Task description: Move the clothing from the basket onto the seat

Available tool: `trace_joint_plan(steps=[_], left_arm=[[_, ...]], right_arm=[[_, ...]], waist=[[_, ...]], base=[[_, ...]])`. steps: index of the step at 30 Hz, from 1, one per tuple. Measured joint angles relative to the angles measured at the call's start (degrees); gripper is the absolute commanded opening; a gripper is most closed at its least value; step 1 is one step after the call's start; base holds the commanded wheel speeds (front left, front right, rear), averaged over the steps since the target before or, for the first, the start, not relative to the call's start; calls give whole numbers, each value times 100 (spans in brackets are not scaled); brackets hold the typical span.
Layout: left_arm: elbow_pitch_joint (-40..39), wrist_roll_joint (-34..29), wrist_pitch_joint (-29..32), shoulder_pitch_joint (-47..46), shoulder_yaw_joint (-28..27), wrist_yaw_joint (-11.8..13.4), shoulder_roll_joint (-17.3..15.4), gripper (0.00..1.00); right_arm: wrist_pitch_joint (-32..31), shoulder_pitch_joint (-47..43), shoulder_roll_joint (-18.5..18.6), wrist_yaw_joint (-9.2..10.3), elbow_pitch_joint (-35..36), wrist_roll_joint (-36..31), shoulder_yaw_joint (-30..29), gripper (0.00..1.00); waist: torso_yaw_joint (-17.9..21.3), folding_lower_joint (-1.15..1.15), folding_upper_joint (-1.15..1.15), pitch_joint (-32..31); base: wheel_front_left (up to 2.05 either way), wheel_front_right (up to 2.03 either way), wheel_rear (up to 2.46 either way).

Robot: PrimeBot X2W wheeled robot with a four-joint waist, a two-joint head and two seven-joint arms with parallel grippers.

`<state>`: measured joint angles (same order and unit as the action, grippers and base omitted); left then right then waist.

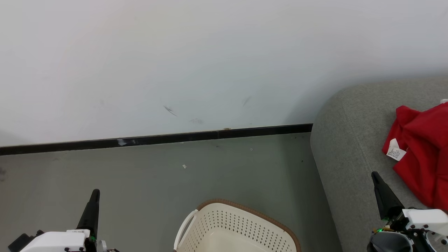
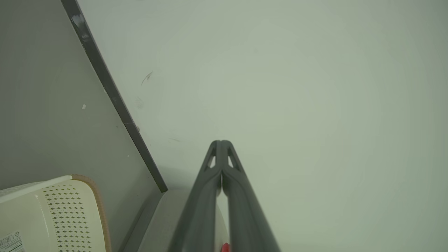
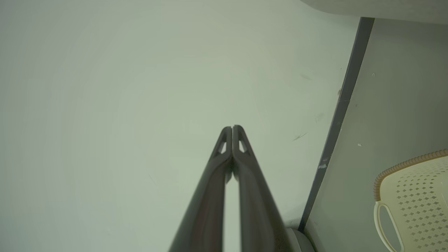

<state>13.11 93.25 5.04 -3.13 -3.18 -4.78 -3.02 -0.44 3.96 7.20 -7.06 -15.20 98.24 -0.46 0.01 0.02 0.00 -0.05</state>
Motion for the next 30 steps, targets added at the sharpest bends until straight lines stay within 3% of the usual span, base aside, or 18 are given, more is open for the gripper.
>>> trace_joint_plan(steps=[30], left_arm=[[16,0,0,-2,-3,-16,1,0]], right_arm=[[0,1,2,0,-7,0,2,0]], waist=[[0,-1,0,0]], base=[[0,0,0]])
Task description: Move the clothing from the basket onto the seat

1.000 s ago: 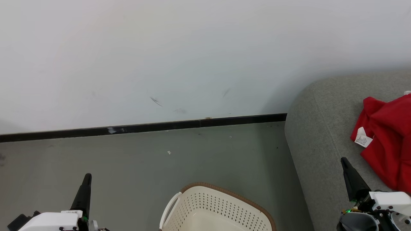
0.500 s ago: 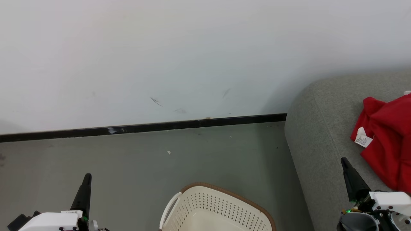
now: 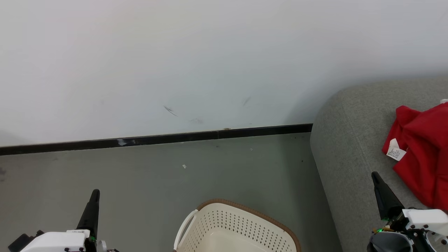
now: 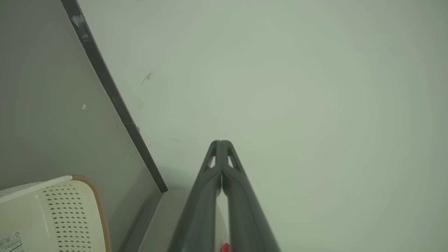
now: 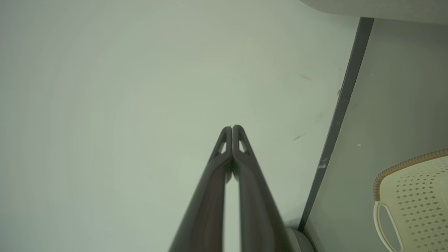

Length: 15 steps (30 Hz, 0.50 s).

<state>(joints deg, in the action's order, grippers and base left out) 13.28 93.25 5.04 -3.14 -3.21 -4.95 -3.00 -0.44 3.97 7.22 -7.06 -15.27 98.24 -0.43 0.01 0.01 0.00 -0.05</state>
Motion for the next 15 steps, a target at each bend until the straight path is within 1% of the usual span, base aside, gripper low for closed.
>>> trace_joint_plan(steps=[15], left_arm=[[3,0,0,-1,-1,-1,1,0]], right_arm=[[0,0,1,0,0,0,1,0]], waist=[[0,0,0,0]], base=[[0,0,0]])
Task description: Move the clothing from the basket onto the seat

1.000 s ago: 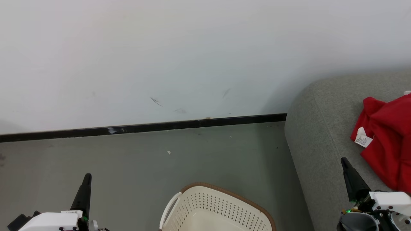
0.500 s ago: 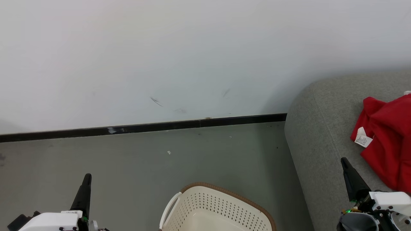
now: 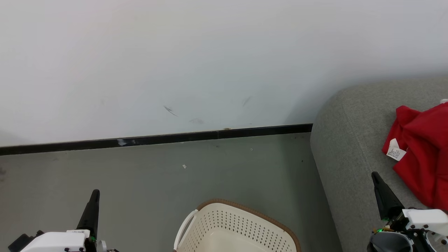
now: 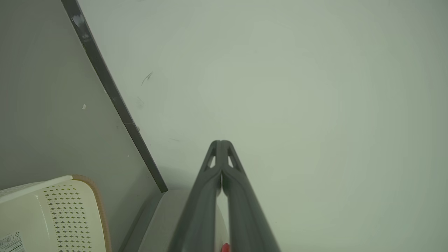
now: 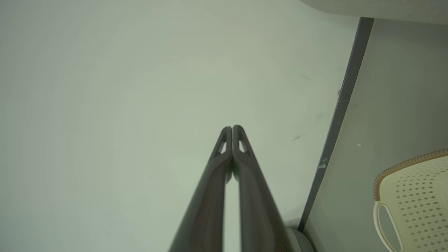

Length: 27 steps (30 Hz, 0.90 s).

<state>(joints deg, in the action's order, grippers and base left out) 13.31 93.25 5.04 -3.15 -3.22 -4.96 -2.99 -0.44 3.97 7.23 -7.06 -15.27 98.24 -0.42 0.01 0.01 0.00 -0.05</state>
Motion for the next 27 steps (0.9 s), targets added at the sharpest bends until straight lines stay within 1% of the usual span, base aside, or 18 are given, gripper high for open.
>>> trace_joint_plan(steps=[27], left_arm=[[4,0,0,0,-3,-7,2,0]], right_arm=[[0,0,5,0,-1,1,5,0]], waist=[[0,-1,0,0]], base=[[0,0,0]])
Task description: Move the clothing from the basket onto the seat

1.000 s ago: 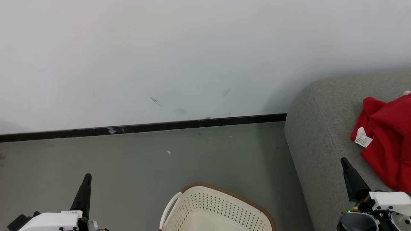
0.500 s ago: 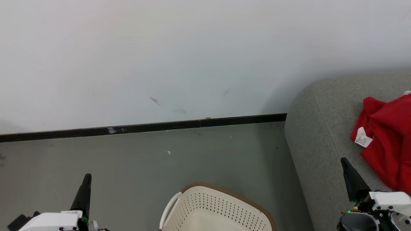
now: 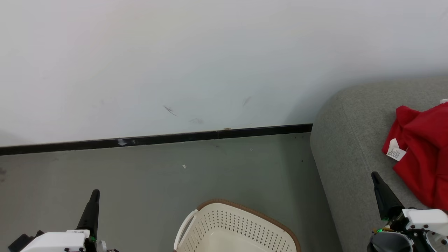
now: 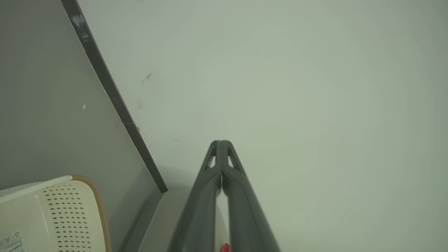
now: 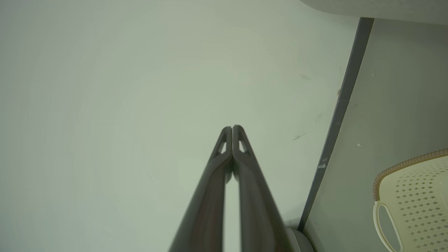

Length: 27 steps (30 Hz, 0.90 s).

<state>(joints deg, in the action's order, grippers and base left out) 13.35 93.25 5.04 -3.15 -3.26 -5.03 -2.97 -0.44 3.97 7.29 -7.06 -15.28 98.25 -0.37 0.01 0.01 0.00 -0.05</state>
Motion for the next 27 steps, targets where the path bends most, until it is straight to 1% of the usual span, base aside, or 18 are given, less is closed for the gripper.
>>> trace_joint_plan(steps=[27], left_arm=[[4,0,0,-1,-2,0,4,0]], right_arm=[[0,0,2,0,0,0,5,0]], waist=[[0,0,0,0]], base=[[0,0,0]])
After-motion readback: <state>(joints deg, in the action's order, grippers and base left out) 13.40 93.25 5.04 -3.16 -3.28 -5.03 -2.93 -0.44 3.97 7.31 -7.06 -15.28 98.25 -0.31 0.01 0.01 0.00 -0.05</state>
